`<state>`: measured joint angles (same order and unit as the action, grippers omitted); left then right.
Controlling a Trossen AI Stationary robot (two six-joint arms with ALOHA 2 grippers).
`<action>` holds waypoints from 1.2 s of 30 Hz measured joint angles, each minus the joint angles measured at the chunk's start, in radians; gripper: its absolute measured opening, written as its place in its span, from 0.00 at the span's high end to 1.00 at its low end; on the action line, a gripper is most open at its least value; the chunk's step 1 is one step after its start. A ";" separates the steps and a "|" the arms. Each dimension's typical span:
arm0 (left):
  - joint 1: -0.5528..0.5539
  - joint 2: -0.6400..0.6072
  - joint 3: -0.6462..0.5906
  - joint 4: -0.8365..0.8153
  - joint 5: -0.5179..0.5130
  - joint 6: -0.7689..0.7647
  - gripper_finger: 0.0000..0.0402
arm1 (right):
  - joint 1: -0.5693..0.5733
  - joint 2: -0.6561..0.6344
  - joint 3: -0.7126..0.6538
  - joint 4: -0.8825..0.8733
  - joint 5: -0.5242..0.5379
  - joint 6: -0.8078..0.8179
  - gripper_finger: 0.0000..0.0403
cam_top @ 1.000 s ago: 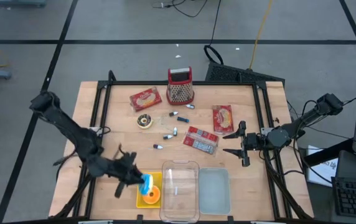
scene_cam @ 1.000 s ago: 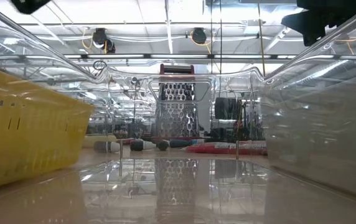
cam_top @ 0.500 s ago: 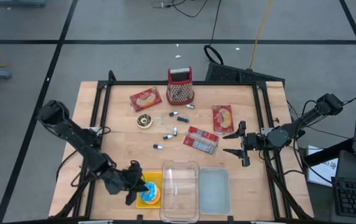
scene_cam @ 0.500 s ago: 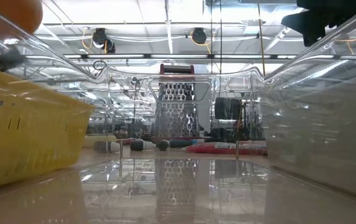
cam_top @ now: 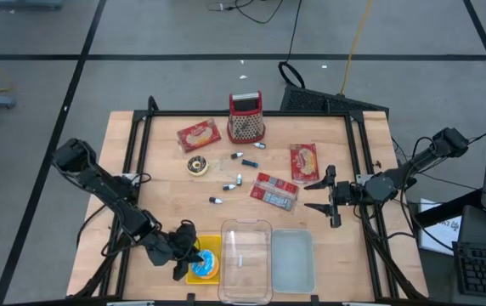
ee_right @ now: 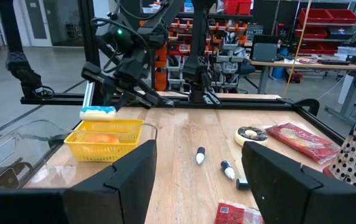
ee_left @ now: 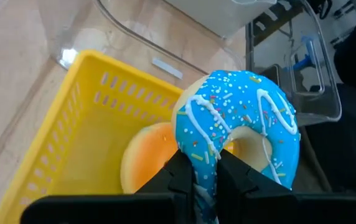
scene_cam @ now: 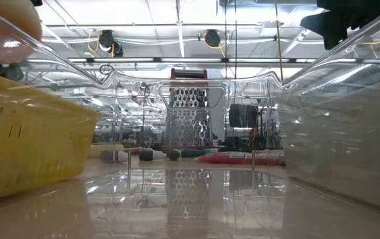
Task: Pick & Place Food Item
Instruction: Put the blue donut into the yellow bin
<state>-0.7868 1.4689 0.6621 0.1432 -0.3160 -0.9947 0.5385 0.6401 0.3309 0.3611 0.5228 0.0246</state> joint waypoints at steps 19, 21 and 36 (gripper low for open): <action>0.036 0.000 0.000 -0.035 0.083 0.046 0.91 | 0.000 0.000 0.000 0.000 0.000 0.001 0.44; 0.037 0.000 0.000 -0.036 0.079 0.047 0.91 | 0.000 0.000 0.000 0.000 0.000 0.001 0.44; 0.071 0.052 0.000 -0.031 0.134 0.066 0.91 | 0.000 0.000 0.000 0.000 0.000 0.001 0.44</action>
<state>-0.7162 1.5206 0.6621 0.1119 -0.1821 -0.9287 0.5385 0.6402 0.3309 0.3614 0.5232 0.0257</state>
